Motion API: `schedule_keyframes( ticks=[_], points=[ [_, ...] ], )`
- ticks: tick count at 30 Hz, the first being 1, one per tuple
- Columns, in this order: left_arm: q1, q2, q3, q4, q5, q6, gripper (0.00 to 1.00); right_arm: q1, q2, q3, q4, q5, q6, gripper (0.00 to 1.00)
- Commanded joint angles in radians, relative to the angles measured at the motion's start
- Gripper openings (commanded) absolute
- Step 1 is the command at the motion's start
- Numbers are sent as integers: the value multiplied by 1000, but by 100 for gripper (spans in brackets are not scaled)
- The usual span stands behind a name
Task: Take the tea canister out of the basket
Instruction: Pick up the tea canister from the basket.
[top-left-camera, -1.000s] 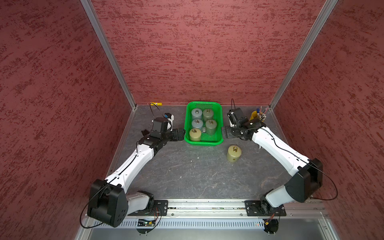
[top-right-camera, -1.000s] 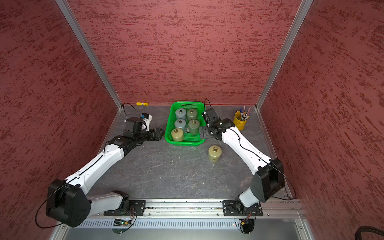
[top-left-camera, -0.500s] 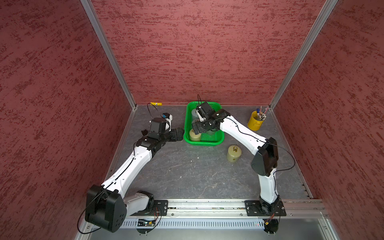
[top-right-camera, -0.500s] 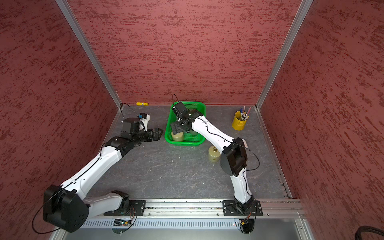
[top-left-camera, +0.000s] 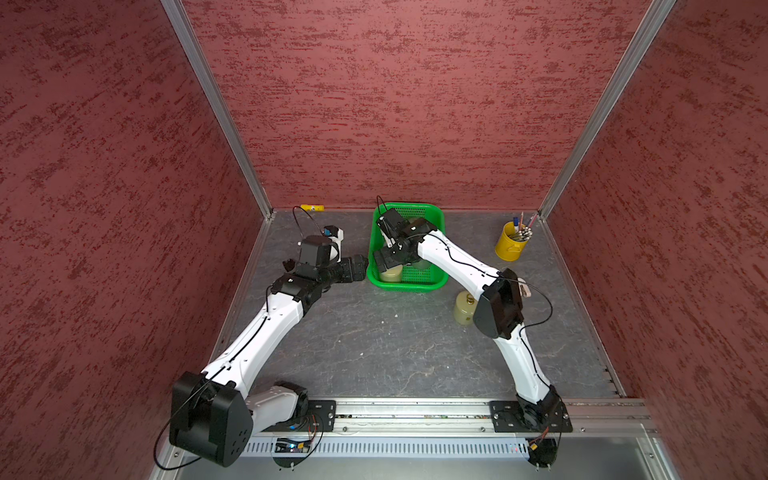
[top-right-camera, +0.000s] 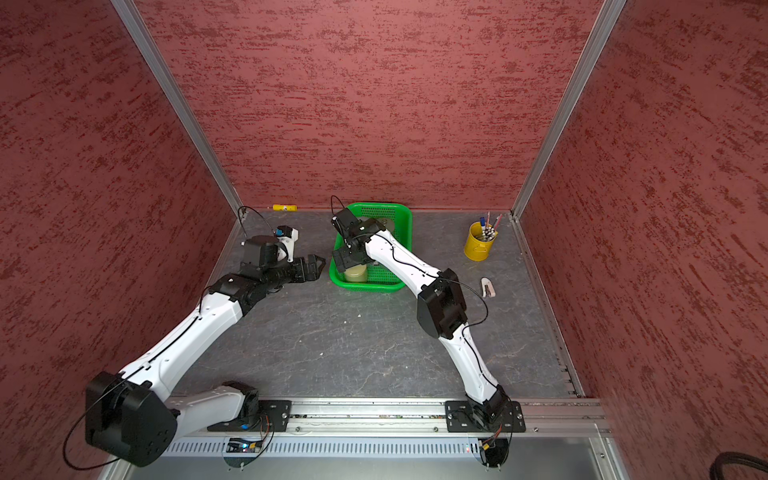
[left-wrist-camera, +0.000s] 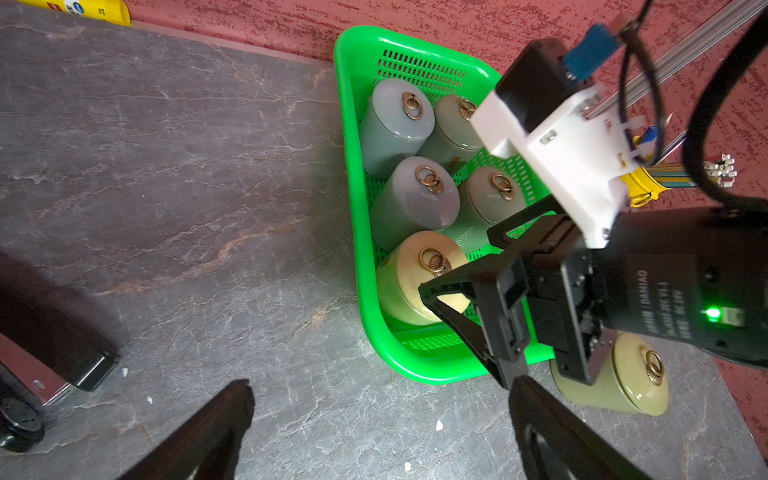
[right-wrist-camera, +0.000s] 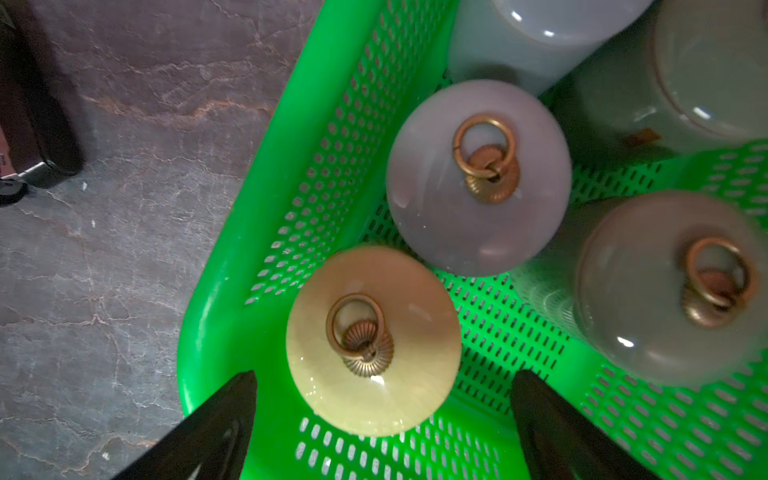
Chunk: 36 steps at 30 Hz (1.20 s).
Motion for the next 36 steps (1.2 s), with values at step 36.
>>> schedule_keyframes(
  ticks=[36],
  points=[
    [4,13,-5,21,6,1,100,6,160,161,-74,-12,18,92]
  ],
)
